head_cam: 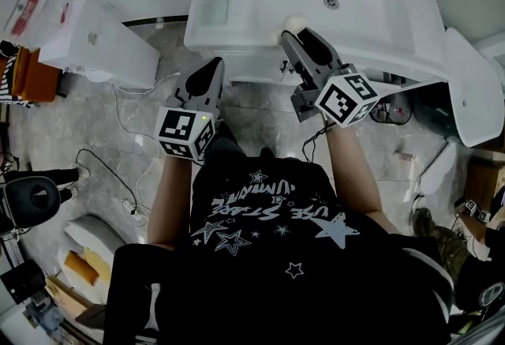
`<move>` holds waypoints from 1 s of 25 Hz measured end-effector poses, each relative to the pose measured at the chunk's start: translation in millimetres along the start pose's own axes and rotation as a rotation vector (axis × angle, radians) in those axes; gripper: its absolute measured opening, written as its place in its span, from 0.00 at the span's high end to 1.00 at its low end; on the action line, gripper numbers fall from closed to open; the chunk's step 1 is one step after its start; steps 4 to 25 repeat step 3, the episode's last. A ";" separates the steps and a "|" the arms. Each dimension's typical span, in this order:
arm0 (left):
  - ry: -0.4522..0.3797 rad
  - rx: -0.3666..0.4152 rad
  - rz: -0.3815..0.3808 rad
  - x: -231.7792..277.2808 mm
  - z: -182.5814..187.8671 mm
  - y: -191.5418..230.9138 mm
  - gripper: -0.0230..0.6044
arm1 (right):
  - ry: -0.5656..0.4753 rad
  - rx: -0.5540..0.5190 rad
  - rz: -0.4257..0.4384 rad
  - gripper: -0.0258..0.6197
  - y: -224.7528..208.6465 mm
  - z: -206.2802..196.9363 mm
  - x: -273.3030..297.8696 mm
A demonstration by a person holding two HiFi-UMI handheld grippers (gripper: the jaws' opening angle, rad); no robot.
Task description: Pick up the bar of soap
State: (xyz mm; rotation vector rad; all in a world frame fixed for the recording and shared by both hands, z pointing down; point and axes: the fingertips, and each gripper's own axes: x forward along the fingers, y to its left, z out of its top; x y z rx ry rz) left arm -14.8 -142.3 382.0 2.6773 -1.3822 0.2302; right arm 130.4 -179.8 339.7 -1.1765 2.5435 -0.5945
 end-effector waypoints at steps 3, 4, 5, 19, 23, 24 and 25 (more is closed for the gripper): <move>0.002 0.002 0.000 -6.2 -2.0 -10.0 0.95 | -0.010 0.005 -0.004 0.70 0.2 1.6 -8.6; 0.002 0.002 0.000 -6.2 -2.0 -10.0 0.95 | -0.010 0.005 -0.004 0.70 0.2 1.6 -8.6; 0.002 0.002 0.000 -6.2 -2.0 -10.0 0.95 | -0.010 0.005 -0.004 0.70 0.2 1.6 -8.6; 0.002 0.002 0.000 -6.2 -2.0 -10.0 0.95 | -0.010 0.005 -0.004 0.70 0.2 1.6 -8.6; 0.002 0.002 0.000 -6.2 -2.0 -10.0 0.95 | -0.010 0.005 -0.004 0.70 0.2 1.6 -8.6; 0.002 0.002 0.000 -6.2 -2.0 -10.0 0.95 | -0.010 0.005 -0.004 0.70 0.2 1.6 -8.6; 0.002 0.002 0.000 -6.2 -2.0 -10.0 0.95 | -0.010 0.005 -0.004 0.70 0.2 1.6 -8.6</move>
